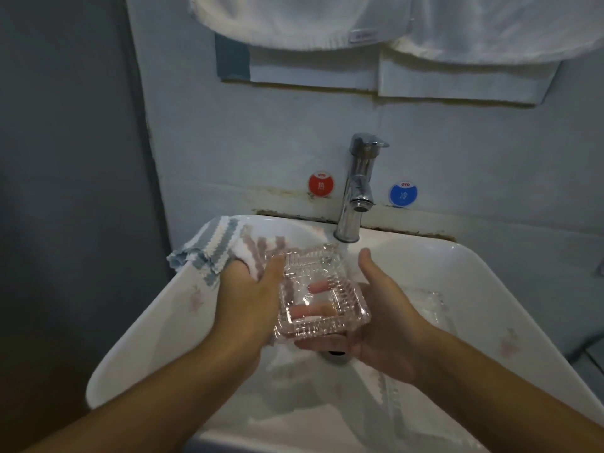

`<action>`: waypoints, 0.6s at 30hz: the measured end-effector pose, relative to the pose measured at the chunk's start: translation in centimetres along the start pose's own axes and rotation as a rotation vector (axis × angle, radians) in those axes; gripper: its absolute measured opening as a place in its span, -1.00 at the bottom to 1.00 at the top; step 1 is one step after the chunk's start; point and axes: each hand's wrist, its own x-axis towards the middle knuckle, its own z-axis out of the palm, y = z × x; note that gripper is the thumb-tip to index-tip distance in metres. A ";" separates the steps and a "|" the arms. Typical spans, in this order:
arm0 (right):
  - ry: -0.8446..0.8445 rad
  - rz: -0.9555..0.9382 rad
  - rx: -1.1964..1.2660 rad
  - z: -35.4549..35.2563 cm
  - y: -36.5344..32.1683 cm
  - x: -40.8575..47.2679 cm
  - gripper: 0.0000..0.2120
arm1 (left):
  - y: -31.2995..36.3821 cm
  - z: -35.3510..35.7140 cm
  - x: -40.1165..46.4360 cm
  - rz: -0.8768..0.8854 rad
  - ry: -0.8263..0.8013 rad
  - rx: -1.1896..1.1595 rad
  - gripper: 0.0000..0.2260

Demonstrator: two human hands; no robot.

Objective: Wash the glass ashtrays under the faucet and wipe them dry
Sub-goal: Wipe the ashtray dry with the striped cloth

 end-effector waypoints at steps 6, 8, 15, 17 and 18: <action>-0.208 0.027 0.134 -0.7 0.5 -0.1 -0.23 | 1.1 0.2 -1.6 0.184 -0.115 -0.064 -0.84; -0.322 0.058 0.178 -0.5 0.3 -0.4 -0.16 | 0.8 -0.1 -1.0 0.176 -0.094 -0.017 -0.76; -0.332 0.021 0.154 0.6 0.4 -0.4 -0.30 | -0.3 -0.1 -0.5 0.394 -0.004 0.445 -0.94; -0.235 -0.012 0.136 0.6 0.4 -0.2 -0.30 | -0.7 -0.2 -0.9 0.509 -0.013 0.701 -0.73; -0.200 -0.031 0.130 0.6 0.3 -0.2 -0.31 | -1.1 -0.2 -0.9 0.549 -0.039 0.789 -0.57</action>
